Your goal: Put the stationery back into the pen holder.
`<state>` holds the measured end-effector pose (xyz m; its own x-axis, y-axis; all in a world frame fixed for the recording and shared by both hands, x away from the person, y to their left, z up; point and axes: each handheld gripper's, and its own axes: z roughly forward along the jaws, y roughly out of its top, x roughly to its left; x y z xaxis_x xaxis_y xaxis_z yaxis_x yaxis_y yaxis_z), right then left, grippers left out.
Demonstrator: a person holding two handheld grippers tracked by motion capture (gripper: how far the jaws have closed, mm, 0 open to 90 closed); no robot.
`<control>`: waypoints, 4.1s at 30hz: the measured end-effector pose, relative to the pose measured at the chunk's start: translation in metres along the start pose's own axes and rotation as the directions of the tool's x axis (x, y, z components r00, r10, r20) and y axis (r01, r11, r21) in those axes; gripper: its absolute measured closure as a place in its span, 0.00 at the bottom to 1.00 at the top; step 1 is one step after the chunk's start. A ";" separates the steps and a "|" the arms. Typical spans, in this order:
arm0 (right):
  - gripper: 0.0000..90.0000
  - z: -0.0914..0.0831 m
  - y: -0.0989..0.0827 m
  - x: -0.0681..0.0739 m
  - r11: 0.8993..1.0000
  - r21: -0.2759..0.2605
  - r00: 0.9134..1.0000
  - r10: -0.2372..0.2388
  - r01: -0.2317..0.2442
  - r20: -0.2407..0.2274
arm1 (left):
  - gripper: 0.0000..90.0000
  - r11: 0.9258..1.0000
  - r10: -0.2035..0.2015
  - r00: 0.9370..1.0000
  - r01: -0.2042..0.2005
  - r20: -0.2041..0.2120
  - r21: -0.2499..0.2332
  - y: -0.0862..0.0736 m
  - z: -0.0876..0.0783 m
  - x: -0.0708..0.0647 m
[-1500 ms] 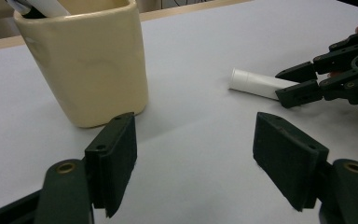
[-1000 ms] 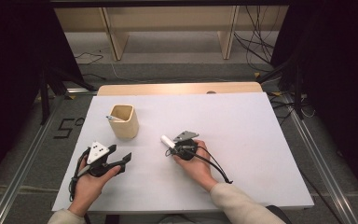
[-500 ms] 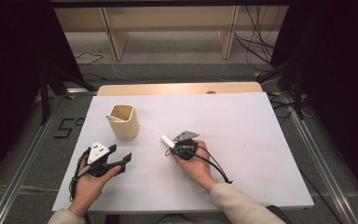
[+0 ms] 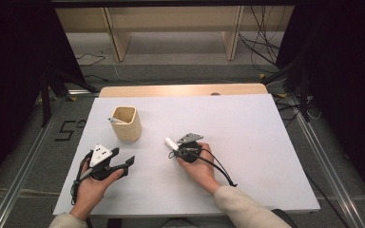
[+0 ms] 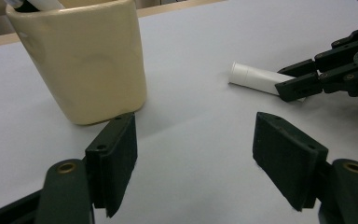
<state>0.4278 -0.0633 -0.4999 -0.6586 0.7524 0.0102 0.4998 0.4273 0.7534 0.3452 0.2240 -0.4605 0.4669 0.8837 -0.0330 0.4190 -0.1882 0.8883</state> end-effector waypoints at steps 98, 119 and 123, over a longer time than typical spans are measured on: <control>0.80 -0.044 -0.001 0.026 0.983 -0.182 0.993 -0.047 0.026 -0.108 | 0.34 0.966 -0.256 0.928 0.253 0.271 0.045 0.032 0.082 -0.042; 0.80 -0.042 -0.001 0.030 0.976 -0.214 0.992 -0.059 0.034 -0.113 | 0.36 0.941 -0.335 0.889 0.331 0.311 0.068 0.028 0.089 -0.041; 0.80 -0.042 -0.001 0.030 0.975 -0.220 0.992 -0.059 0.033 -0.110 | 0.38 0.937 -0.346 0.886 0.345 0.309 0.061 0.028 0.088 -0.041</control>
<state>0.3840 -0.0624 -0.4722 -0.7447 0.6663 0.0383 0.3415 0.3311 0.8796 0.4067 0.1444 -0.4745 0.5090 0.7154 -0.4786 0.6011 0.1025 0.7926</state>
